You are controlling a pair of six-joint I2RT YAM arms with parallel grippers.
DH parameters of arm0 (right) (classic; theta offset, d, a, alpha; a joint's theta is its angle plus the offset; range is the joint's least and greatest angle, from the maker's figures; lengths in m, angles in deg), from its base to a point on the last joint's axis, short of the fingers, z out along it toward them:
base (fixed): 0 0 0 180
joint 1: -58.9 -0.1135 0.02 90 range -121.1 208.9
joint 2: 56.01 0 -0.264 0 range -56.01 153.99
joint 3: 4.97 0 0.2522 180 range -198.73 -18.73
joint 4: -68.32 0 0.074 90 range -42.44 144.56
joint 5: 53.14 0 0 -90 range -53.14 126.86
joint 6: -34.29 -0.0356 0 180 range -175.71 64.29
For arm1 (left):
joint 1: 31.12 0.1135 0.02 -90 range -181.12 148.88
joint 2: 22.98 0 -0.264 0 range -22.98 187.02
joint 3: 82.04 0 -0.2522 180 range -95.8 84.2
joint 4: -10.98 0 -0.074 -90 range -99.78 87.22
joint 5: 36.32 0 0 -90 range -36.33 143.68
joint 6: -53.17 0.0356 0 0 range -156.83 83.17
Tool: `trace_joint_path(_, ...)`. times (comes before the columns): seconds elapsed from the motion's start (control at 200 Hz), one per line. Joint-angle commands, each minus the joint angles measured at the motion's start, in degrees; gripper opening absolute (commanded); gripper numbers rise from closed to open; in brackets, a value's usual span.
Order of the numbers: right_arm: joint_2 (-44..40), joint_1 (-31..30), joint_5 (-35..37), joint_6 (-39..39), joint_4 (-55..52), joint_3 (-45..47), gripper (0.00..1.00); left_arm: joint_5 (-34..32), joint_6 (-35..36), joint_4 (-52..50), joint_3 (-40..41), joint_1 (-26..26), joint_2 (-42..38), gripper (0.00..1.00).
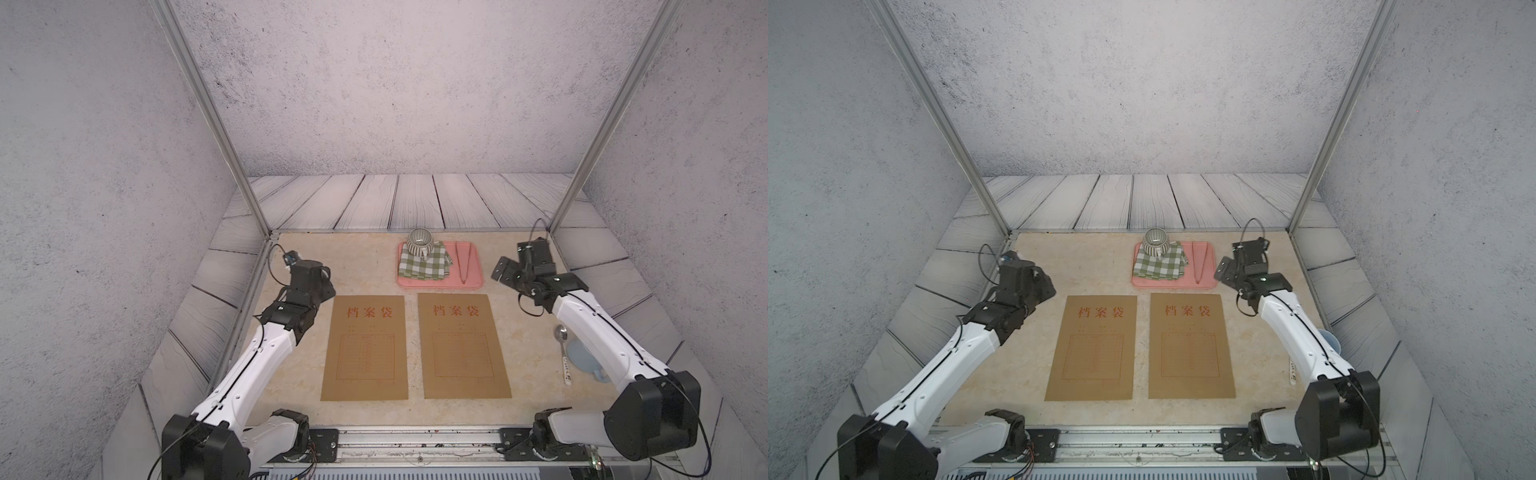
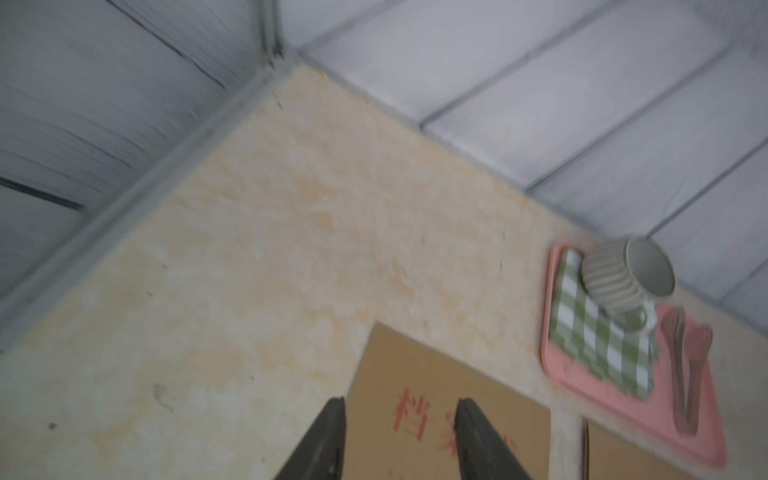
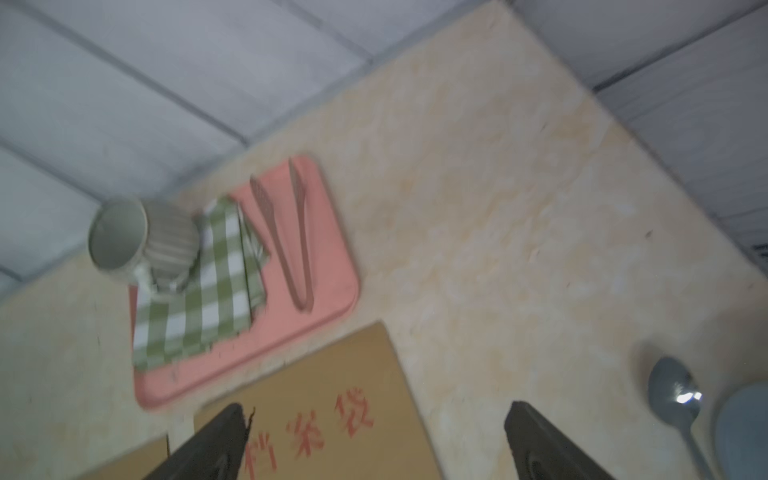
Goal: Open the file bag
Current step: Pick up the file bag from the center of the board.
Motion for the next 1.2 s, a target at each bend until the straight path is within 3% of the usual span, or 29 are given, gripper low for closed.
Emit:
trace_joint_path(0.0,-2.41,-10.89,1.83,-3.54,-11.73,-0.32,0.99,7.88,-1.61,-8.8,2.1,-4.02,1.76,0.47)
trace_joint_path(0.06,-3.02,-14.54,-9.27,-1.26,-5.85,2.77,1.0,9.21,-1.88,-8.3,2.81,-5.0,3.21,0.46)
trace_joint_path(0.115,-3.1,-17.2,-16.56,-3.07,-1.68,5.53,0.99,10.65,-2.6,-8.45,2.46,-5.03,4.96,0.39)
trace_joint_path(0.175,-2.51,-20.55,-20.52,-5.16,3.42,8.29,0.99,12.09,-3.69,-8.94,1.62,-5.12,7.05,0.27)
trace_joint_path(0.315,2.81,-26.82,-28.97,-9.87,11.76,11.09,0.92,11.57,-6.8,-8.32,2.92,-5.21,10.69,0.11)
trace_joint_path(0.405,5.7,-31.32,-30.21,-11.35,14.4,11.77,0.9,10.78,-9.01,-8.31,4.35,-5.12,12.02,0.0)
trace_joint_path(0.59,11.16,-36.23,-34.72,-15.24,18.32,13.42,0.84,10.43,-12.83,-6.49,8.02,-4.97,12.46,0.0)
trace_joint_path(1.191,15.91,-36.63,-42.83,-24.89,33.29,22.97,0.68,11.64,-17.95,-4.18,15.91,-1.79,12.02,0.0)
